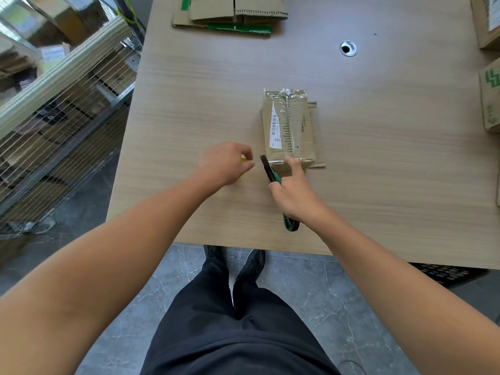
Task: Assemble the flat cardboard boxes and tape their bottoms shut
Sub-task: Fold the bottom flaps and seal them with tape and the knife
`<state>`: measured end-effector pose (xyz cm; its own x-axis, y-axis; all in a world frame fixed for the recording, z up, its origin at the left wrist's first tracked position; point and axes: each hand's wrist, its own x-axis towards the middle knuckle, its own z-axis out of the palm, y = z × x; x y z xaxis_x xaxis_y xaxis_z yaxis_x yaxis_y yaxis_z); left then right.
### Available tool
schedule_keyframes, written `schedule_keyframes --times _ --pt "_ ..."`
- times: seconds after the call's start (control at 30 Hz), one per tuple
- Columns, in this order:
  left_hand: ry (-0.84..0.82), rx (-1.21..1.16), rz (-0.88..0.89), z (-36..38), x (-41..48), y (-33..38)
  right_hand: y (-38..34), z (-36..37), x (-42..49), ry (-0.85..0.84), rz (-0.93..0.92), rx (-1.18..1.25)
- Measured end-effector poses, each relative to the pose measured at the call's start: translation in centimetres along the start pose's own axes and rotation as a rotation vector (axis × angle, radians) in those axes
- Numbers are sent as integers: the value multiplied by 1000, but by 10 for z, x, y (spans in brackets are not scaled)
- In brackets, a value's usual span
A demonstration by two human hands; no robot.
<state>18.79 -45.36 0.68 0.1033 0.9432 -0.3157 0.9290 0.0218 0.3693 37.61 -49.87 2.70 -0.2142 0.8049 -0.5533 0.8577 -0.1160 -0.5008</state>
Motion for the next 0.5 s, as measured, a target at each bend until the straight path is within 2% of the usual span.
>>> schedule_keyframes --times 0.23,0.4,0.5 --pt "139 46 135 5 -16 13 -9 1 4 -11 113 -103" --pt "354 36 151 -5 -31 7 -8 8 2 -32 119 -252" --pt "285 129 83 -1 -40 -28 1 18 -5 66 32 -270"
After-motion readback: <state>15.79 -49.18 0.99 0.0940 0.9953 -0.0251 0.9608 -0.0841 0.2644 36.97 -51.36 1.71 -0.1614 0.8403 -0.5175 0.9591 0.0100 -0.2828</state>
